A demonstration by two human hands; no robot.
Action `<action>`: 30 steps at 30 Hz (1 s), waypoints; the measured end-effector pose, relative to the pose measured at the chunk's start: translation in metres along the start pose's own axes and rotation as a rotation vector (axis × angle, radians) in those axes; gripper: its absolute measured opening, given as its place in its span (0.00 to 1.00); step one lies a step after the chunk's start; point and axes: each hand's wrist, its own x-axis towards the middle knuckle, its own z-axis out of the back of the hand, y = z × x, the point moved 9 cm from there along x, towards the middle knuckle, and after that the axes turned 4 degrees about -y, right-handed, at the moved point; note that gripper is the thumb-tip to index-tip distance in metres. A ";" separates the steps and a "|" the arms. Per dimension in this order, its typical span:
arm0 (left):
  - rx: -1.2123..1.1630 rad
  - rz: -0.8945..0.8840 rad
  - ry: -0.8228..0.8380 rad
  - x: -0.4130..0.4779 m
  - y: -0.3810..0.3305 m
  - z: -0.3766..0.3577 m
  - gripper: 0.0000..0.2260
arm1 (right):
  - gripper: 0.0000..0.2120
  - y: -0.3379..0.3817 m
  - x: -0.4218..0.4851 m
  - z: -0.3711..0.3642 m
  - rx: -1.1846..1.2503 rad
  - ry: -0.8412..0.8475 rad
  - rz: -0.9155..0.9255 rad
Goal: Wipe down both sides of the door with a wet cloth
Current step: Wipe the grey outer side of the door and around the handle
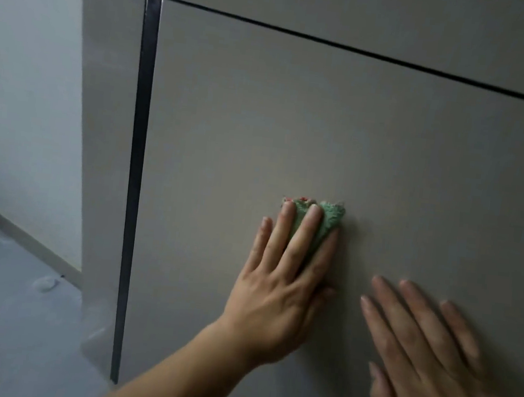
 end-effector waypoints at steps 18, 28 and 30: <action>-0.112 -0.122 0.043 0.020 -0.038 0.007 0.35 | 0.31 -0.031 -0.004 0.030 0.193 -0.030 -0.052; -0.158 -0.304 0.115 0.038 -0.006 0.041 0.34 | 0.29 0.003 0.031 0.008 0.186 0.098 0.005; -0.118 -0.325 0.068 0.040 0.007 0.046 0.33 | 0.29 0.011 0.035 0.008 0.152 0.082 -0.075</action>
